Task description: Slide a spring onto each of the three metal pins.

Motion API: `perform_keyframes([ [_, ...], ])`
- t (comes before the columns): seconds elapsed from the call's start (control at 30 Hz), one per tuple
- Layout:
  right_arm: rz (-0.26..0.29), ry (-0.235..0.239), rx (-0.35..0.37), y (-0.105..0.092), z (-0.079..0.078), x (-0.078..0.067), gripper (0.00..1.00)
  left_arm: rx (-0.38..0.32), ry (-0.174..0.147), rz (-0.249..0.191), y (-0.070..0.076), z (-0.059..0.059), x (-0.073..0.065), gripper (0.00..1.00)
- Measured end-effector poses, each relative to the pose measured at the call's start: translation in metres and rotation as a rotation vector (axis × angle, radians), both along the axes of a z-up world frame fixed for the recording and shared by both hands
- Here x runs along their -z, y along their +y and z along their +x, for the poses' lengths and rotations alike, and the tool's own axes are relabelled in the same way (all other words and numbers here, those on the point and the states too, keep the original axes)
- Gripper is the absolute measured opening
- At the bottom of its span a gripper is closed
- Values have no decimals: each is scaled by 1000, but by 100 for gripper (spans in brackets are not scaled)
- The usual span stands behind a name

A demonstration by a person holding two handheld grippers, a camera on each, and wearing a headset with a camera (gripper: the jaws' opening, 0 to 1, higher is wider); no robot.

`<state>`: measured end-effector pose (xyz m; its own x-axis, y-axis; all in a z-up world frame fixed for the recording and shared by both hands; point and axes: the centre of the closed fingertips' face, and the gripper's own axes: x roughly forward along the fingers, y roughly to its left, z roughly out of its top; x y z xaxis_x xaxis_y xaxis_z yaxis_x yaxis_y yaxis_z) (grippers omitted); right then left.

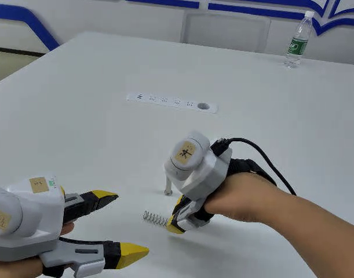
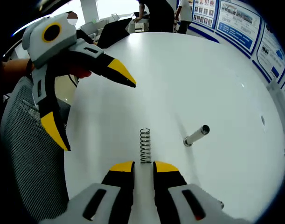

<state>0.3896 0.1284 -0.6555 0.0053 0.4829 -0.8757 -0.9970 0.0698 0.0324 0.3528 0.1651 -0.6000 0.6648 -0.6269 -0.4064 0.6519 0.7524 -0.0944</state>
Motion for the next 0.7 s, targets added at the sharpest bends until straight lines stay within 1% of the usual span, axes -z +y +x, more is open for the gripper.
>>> perform_keyframes([
  [0.2,-8,4,6,2,2,7,17,-1,0,2,1,0,1,73],
  [0.7,-21,3,5,2,4,12,15,-1,3,-3,0,0,1,73],
])
